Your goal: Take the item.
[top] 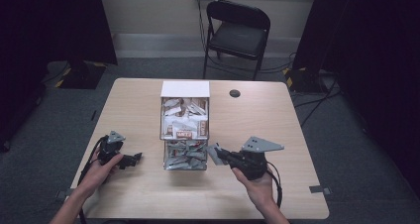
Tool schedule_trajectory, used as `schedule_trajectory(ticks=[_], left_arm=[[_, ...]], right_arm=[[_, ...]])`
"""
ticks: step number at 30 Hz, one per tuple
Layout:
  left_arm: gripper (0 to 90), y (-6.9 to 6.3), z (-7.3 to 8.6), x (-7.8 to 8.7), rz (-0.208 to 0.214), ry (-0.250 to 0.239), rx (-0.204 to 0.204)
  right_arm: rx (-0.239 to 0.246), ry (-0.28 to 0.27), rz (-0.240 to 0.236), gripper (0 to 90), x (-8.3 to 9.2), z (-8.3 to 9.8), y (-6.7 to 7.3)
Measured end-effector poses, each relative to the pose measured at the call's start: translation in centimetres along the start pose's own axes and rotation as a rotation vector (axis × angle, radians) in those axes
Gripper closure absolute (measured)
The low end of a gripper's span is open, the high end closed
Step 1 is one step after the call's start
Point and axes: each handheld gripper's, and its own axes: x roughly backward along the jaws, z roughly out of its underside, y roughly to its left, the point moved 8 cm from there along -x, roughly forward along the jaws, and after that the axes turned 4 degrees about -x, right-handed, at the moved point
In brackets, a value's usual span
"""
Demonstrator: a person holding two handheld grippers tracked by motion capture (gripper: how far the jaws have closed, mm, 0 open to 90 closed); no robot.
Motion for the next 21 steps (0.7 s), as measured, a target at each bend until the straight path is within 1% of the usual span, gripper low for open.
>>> schedule_trajectory(ticks=[1, 4, 8, 15, 19, 21], left_arm=[[0.0, 0.0, 0.0, 0.0, -0.001, 0.0, 0.0], [0.0, 0.0, 0.0, 0.0, 0.0, 0.0, 0.0], [0.0, 0.0, 0.0, 0.0, -0.001, 0.0, -0.001], [0.0, 0.0, 0.0, 0.0, 0.0, 0.0, 0.0], [0.0, 0.0, 0.0, 0.0, -0.001, 0.0, -0.001], [0.0, 0.0, 0.0, 0.0, -0.001, 0.0, -0.001]], right_arm=[[-0.001, -0.009, 0.002, 90.0, 0.2, -0.1, -0.1], [0.005, -0.01, 0.016, 90.0, 0.8, -0.4, -0.7], [0.004, -0.013, 0.037, 90.0, 1.2, -0.9, -1.6], [0.0, -0.012, 0.07, 90.0, 0.8, -1.9, -3.6], [0.003, -0.006, 0.085, 90.0, 0.4, -2.3, -4.3], [0.002, -0.004, 0.087, 90.0, 0.2, -2.2, -4.3]])
